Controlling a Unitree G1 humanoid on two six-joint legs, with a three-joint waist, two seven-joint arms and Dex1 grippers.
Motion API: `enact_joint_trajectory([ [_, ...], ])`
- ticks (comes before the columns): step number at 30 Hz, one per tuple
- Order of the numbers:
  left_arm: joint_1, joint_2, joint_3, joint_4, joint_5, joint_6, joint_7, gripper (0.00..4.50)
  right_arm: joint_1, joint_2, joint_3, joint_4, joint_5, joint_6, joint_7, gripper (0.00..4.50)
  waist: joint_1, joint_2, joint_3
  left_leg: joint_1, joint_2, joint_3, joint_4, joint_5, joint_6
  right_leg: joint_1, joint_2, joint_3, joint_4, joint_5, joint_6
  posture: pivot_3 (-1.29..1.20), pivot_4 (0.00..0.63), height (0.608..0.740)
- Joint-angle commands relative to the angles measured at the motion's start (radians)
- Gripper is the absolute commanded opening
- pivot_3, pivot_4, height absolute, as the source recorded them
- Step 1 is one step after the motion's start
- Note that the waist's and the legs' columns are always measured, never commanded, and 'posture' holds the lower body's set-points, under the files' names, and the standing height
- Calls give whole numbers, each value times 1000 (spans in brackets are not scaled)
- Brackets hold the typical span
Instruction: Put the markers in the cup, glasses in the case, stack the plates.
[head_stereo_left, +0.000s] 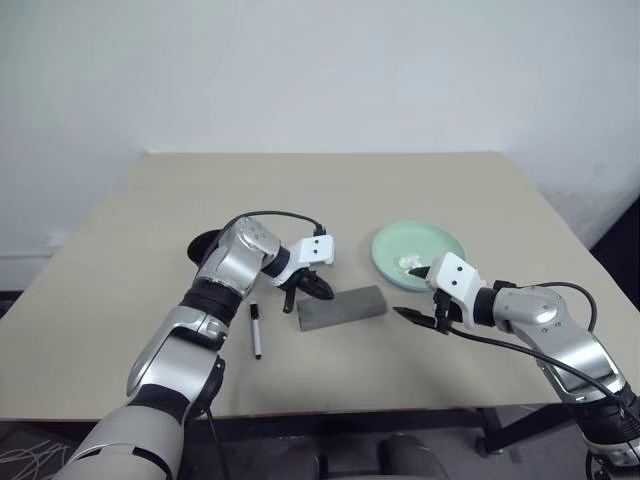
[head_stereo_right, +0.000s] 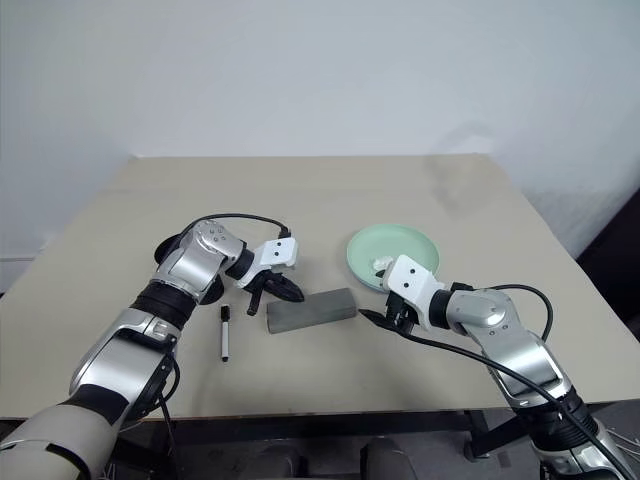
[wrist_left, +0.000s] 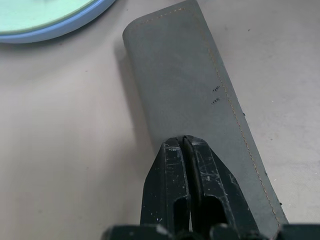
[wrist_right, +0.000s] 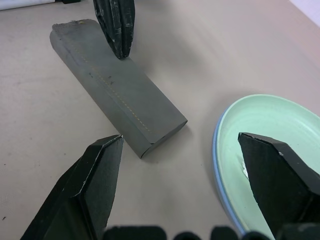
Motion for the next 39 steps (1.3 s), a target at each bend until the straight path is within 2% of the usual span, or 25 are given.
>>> enact_joint_trajectory([
  [1, 11, -22, -20, -14, -15, 61, 8, 39, -20, -1, -23, -21, -5, -13, -5, 3996, 0, 0, 0, 2, 0, 0, 0, 0, 0, 2, 0, 0, 0, 0, 0, 0, 0, 740],
  [7, -83, -70, 147, -27, -179, 164, 63, 39, -14, -6, -29, -28, -2, -10, -6, 3996, -1, -1, 1, 2, 0, 0, 1, 0, 0, 2, 0, 0, 0, 0, 0, 0, 0, 740],
  [12, -126, -53, 242, -40, -279, 163, 110, 39, -12, -12, -31, -25, -1, -13, -1, 3996, -9, -1, 1, 1, 1, 1, -2, 0, 0, -2, 0, 0, 0, 0, 0, 0, 0, 740],
  [16, -117, -43, 318, -115, -359, 236, 170, 39, -20, -11, -29, -18, -2, -15, 0, 3996, -11, 0, 1, 1, 1, 1, -3, 0, 0, -2, 0, 0, 0, 0, 0, 0, 0, 740],
  [24, 18, -113, 539, -454, -451, 298, 628, 39, -19, -16, -39, -3, -6, -23, -5, 3996, -5, -1, 1, 1, 1, 0, -3, 0, 0, -2, -2, 0, -1, 0, 0, 0, 0, 740],
  [29, 119, -142, 630, -686, -486, 352, 849, 39, -42, -15, -40, 30, -9, -39, 0, 3996, -4, -1, 1, 3, 1, 0, -3, 0, -1, -1, -2, 0, -1, 0, 0, 0, 0, 740],
  [34, 234, -134, 693, -907, -511, 458, 1017, 39, -59, -14, -48, 63, -11, -56, 3, 3996, -4, -1, 1, 5, 1, 0, -3, 0, -1, 1, -2, 0, -1, 0, 0, 0, 0, 740],
  [39, 372, -65, 722, -1086, -544, 556, 1059, 39, -83, 3, -62, 108, 9, -67, 12, 3996, -4, -1, 1, 6, 1, 1, -4, 0, -1, 1, -2, 0, -1, 0, 0, 0, 0, 740],
])
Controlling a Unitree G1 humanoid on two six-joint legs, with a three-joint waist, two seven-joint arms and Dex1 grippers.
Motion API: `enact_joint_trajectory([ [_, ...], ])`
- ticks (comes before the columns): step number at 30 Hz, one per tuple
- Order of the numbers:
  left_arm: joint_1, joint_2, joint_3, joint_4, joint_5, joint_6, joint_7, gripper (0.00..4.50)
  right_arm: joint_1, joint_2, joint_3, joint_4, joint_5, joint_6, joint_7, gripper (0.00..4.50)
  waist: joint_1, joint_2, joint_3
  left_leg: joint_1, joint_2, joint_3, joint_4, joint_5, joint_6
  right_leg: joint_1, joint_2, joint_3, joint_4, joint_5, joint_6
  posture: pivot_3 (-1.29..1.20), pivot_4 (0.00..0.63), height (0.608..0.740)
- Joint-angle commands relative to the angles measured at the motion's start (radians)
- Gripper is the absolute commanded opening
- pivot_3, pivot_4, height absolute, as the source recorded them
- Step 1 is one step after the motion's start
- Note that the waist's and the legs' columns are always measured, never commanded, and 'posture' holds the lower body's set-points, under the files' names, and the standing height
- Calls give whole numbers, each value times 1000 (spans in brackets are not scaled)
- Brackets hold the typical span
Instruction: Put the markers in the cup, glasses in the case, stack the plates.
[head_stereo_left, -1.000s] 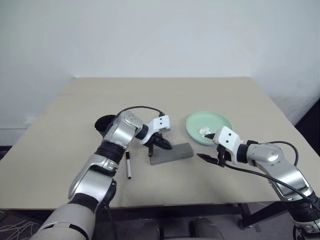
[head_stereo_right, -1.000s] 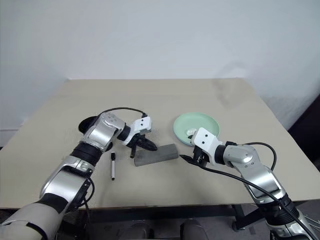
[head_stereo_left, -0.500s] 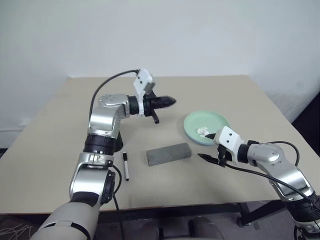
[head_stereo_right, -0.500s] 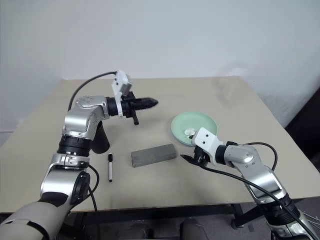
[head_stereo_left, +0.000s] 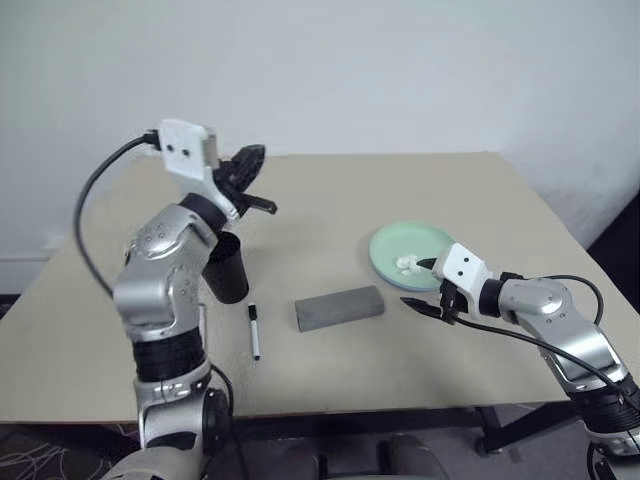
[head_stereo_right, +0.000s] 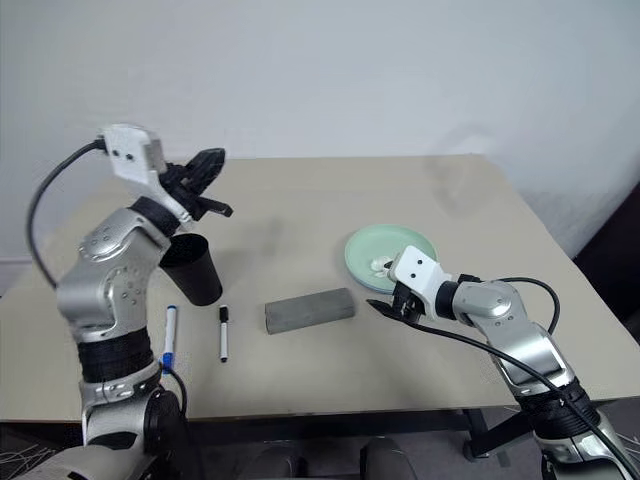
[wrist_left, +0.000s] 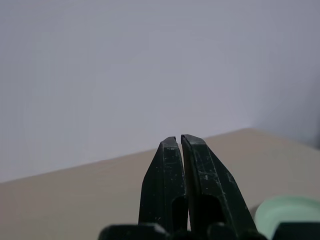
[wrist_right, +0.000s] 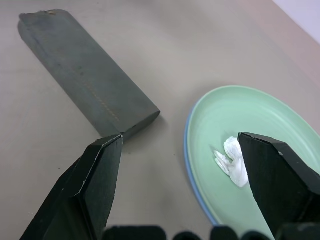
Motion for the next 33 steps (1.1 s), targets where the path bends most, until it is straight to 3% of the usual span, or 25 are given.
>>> enact_joint_trajectory([
  [1, 31, 25, 62, -108, -54, 61, 43, 39, -43, 18, -57, 13, 44, -14, 15, 3996, 0, 0, 0, 0, 0, 0, 0, 0, 0, 0, 0, 0, 0, 0, 0, 0, 0, 740],
  [6, 177, 103, 133, -162, -128, 72, -13, 39, -60, 55, -182, -8, 311, 84, 153, 3996, -1, 0, 0, 2, 1, 0, -1, 0, 0, 1, 0, 0, 0, 0, 0, 0, 0, 740],
  [9, 257, 135, 179, -161, -175, 62, -41, 39, -65, 39, -197, -4, 378, 109, 223, 3996, -1, 0, 0, 3, 1, 0, -3, 0, 0, 1, 0, 0, 0, 0, 0, 0, 0, 740],
  [17, 506, 152, 237, -139, -211, -31, -89, 39, -88, 34, -143, 65, 323, 60, 247, 3996, -1, 0, 1, 4, 2, 1, -3, 0, -1, 0, 0, -1, -1, -2, -2, 0, 0, 740],
  [21, 631, 146, 215, -97, -150, -126, -86, 39, -88, 39, -131, 77, 304, 36, 239, 3996, -1, 0, 1, 4, 2, 1, -4, 0, -1, 0, -1, -1, -1, -2, -3, 0, 0, 740],
  [29, 765, 22, 149, -45, -53, -249, 43, 39, -84, 38, -121, 82, 285, 18, 224, 3996, 1, 0, 1, 3, 3, 1, -5, 0, -1, -1, -2, -1, -2, -2, -3, 0, 0, 740],
  [33, 786, -21, 110, -53, -54, -261, 69, 978, -88, 41, -114, 89, 272, 10, 221, 3996, 0, 0, 1, 4, 4, 1, -5, 0, -1, -1, -3, -1, -2, -2, -3, 0, 0, 740],
])
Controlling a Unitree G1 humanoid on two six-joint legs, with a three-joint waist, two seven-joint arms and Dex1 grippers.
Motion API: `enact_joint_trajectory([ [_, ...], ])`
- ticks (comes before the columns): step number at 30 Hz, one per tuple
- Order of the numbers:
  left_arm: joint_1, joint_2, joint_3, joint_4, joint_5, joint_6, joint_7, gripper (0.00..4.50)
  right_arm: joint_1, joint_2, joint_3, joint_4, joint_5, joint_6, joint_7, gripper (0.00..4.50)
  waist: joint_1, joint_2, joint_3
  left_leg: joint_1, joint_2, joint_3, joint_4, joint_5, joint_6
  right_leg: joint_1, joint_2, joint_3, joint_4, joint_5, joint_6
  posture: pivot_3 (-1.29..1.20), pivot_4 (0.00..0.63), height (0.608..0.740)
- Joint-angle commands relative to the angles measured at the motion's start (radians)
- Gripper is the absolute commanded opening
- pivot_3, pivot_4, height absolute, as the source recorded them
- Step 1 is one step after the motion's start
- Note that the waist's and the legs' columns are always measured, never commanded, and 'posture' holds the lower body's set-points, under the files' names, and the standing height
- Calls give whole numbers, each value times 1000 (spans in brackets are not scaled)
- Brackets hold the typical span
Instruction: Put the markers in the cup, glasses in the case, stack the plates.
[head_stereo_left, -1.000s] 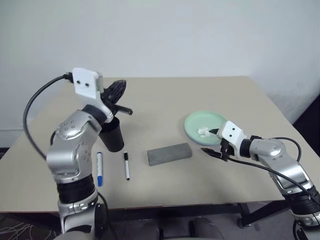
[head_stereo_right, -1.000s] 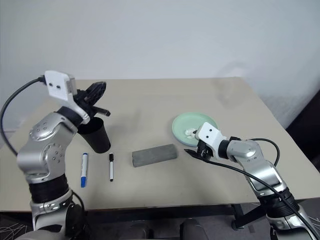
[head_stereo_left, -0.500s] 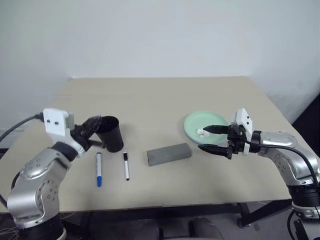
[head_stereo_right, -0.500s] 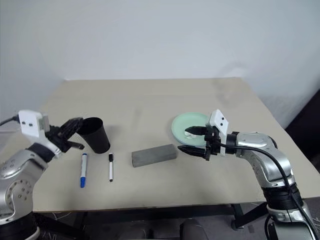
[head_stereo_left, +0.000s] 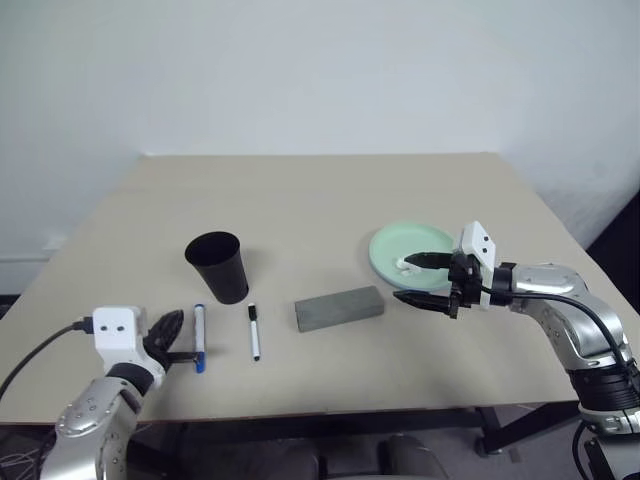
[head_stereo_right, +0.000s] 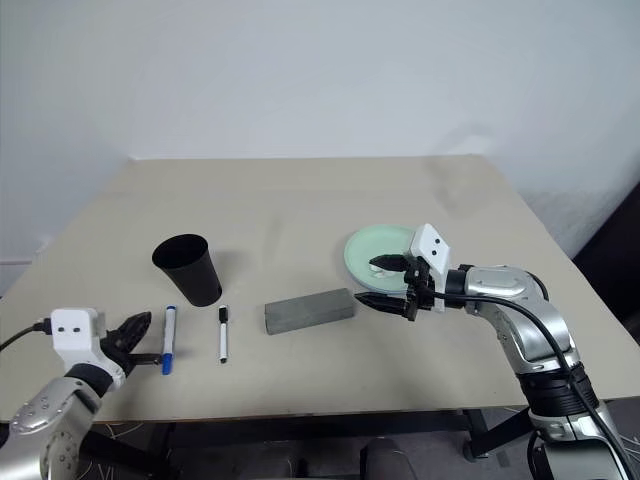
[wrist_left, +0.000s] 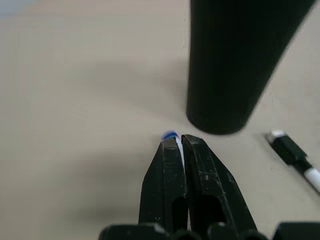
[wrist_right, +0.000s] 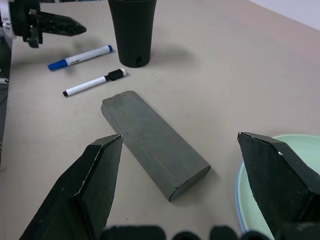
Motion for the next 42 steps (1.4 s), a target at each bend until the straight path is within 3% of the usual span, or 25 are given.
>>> enact_joint_trajectory([
  [1, -4, -14, -16, -30, 2, -28, 28, 1267, -22, 4, -12, -5, -5, -23, -5, 3996, -1, 0, 0, 0, 0, 0, 0, 0, 0, 0, 0, 0, 0, 0, 0, 0, 0, 740],
  [4, 1, -25, -34, -23, 16, -22, 54, 2290, -23, 6, -11, -2, -10, -27, -7, 3996, -2, 0, 0, 0, 0, 0, 0, 0, 0, -1, 1, -1, 0, 0, 0, 0, 0, 740],
  [18, -4, -73, -71, -3, 30, 74, 204, 2290, -11, 11, 1, 4, -46, -47, -21, 3996, -12, 2, 0, 0, 0, 0, -1, 0, 0, -1, 0, -1, 0, 0, 0, 0, 0, 740],
  [24, -21, -51, -79, 28, 45, 96, 217, 2290, -7, 13, 4, 15, -53, -61, -26, 3996, -19, 4, 0, 1, 0, -1, -1, 0, -1, -1, 0, -3, 0, 0, 0, 0, 0, 740],
  [27, -48, -29, -78, 59, 47, 140, 224, 1693, -7, 13, 8, 17, -56, -66, -29, 3996, -21, 6, 0, 2, 0, -1, -1, 0, -1, 0, 0, -3, 0, 0, 0, 0, 0, 740],
  [32, -80, -10, -55, 70, 26, 174, 221, 220, -7, 16, 9, 17, -60, -70, -33, 3996, -22, 10, 1, 2, 0, -2, -1, 0, -2, 0, 0, -4, 1, 0, 0, 0, 0, 740],
  [37, -85, -3, -39, 83, 9, 173, 210, 163, -6, 17, 7, 16, -64, -72, -35, 3996, -23, 10, 1, 2, 1, -3, -1, -1, -6, -1, 0, -8, 1, 0, 0, 0, 0, 740],
  [42, -57, -38, -6, 71, -40, 32, 139, 163, -5, 20, 7, 16, -67, -74, -38, 3996, -23, 10, 2, 2, 4, -3, -1, -2, -6, -3, 0, -13, 0, 0, 0, 0, 0, 740],
])
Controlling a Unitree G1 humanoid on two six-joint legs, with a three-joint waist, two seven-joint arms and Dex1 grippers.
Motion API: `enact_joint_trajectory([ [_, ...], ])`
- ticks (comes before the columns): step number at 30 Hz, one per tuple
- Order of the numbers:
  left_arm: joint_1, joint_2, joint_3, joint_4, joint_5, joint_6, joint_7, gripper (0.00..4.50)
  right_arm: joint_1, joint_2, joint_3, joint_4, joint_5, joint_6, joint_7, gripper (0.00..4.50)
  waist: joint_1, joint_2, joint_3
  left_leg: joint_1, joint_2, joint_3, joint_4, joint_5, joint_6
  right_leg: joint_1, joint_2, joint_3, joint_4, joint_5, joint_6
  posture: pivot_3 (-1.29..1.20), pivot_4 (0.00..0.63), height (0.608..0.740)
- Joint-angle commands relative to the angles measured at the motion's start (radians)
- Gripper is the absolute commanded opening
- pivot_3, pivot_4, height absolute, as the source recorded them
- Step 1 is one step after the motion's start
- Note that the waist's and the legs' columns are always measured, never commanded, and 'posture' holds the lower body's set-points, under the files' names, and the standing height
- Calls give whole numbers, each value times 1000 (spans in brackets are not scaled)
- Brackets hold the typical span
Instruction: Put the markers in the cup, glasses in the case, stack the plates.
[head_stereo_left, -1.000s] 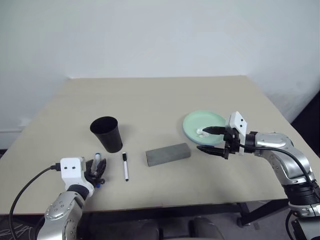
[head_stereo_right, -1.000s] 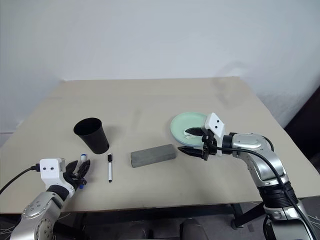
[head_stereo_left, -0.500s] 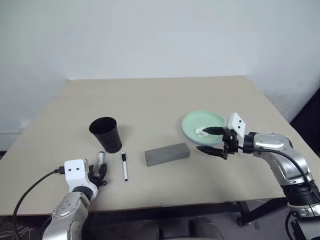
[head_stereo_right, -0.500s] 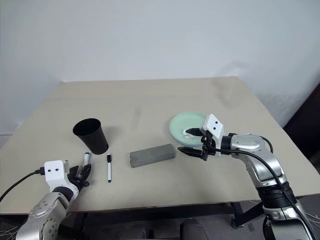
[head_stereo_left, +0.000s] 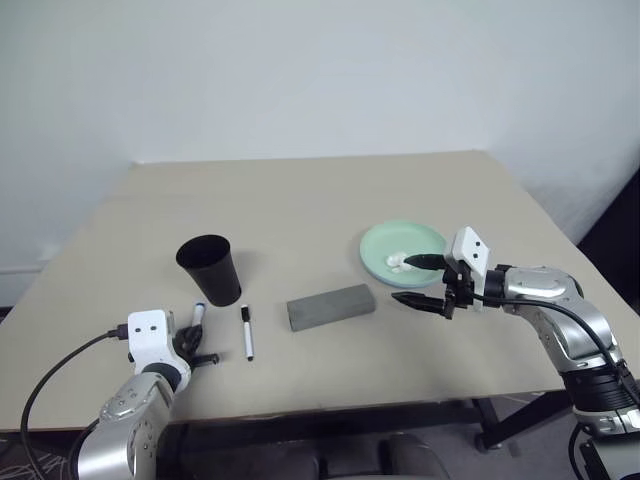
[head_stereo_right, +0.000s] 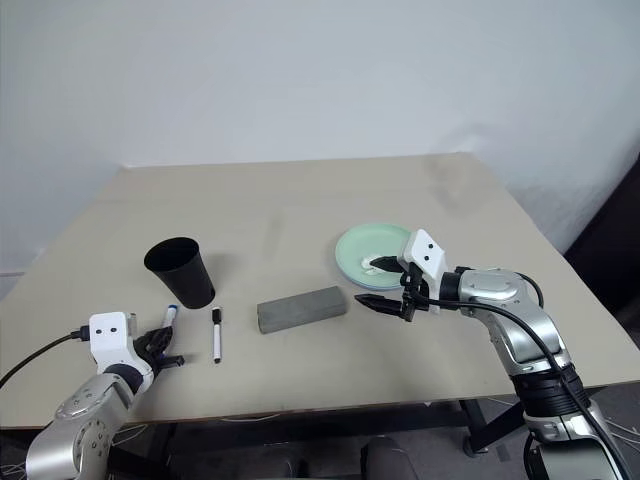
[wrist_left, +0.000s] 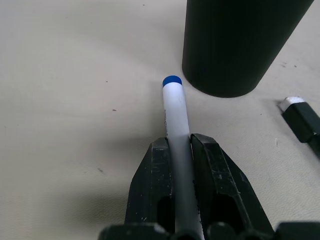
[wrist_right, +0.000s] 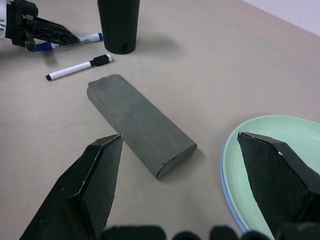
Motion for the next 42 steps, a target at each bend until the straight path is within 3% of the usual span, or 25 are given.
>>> enact_joint_trajectory([
  [1, 24, -17, 21, -8, -10, -145, -51, 163, -10, 2, -19, -9, -1, -20, -8, 3996, 0, -1, 0, 0, 1, 0, 0, 0, 0, 0, 0, -1, 0, 0, 0, 0, 0, 740],
  [7, 129, -2, -17, 8, 142, -535, -121, 163, -16, 2, -16, -1, -4, -21, -6, 3996, 2, -6, 1, -4, 0, 2, -2, -1, -1, -6, -1, 1, -1, 0, 0, 0, 0, 740],
  [11, 159, 24, -37, 36, 184, -650, -158, 163, -23, 1, -14, 9, -5, -24, -1, 3996, 4, -6, 1, -6, -2, 4, -8, -1, 0, -10, -2, 3, -1, 0, -1, 0, 0, 740],
  [27, 212, 65, -107, 7, 180, -686, -247, 163, -48, 11, -2, 41, -16, -41, 21, 3996, 1, -8, 2, -4, 2, 21, -8, -3, 2, -13, -1, 8, -1, -1, -2, 0, 0, 740],
  [32, 215, 122, -177, -1, 194, -697, -328, 163, -48, 10, -1, 41, -16, -42, 25, 3996, 1, -8, 2, -3, 2, 24, -8, -4, 4, -13, -1, 11, -1, -1, -2, 0, 0, 740],
  [37, 127, 171, -222, 1, 206, -722, -372, 163, -54, 16, 3, 46, -20, -44, 24, 3996, 2, -9, 2, -3, 2, 24, -8, -4, 5, -13, -1, 11, -1, -1, -2, 0, 0, 740],
  [42, -19, 157, -253, -44, 207, -748, -346, 163, -57, 21, 3, 48, -22, -47, 21, 3996, 2, -10, 1, -3, 2, 25, -8, -4, 5, -13, -1, 11, 0, 0, 0, 0, 0, 740],
])
